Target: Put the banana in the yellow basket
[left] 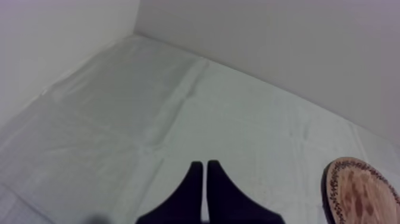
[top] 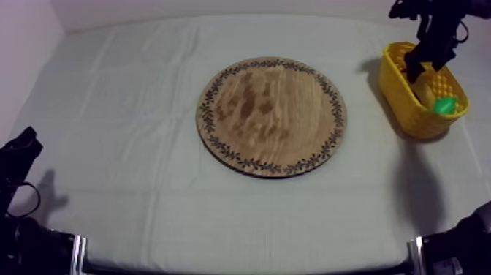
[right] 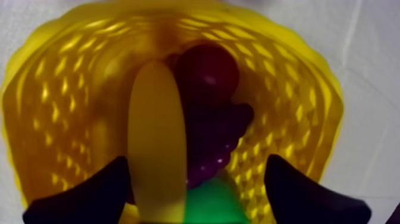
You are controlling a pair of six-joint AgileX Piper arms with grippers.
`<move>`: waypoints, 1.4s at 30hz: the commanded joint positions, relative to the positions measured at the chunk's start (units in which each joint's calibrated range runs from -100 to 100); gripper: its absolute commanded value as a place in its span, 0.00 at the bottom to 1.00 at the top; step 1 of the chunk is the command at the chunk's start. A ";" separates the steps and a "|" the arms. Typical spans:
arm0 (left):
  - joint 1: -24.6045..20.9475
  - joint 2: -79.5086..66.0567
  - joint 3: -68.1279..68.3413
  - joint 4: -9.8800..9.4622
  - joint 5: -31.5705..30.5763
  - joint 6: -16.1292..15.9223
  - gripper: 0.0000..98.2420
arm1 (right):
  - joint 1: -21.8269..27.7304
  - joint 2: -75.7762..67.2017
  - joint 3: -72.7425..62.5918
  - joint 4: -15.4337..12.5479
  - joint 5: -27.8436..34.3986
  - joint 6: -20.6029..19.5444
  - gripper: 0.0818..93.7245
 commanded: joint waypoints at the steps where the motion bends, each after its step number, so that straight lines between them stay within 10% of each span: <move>1: 0.01 0.00 -0.01 0.04 -0.01 0.01 0.00 | -0.02 -1.19 0.33 -0.26 0.66 0.53 0.85; 12: 0.01 0.00 -0.01 0.04 -0.01 0.01 0.00 | -0.50 -17.05 8.52 -2.62 -0.35 2.00 0.73; 24: 0.01 0.00 -0.01 0.04 -0.01 0.01 0.00 | -2.72 -42.23 28.09 -3.58 -15.75 -6.59 0.46; 42: 0.01 0.00 -0.01 0.04 -0.01 0.01 0.00 | -3.99 -82.96 63.44 -20.54 -30.42 4.55 0.04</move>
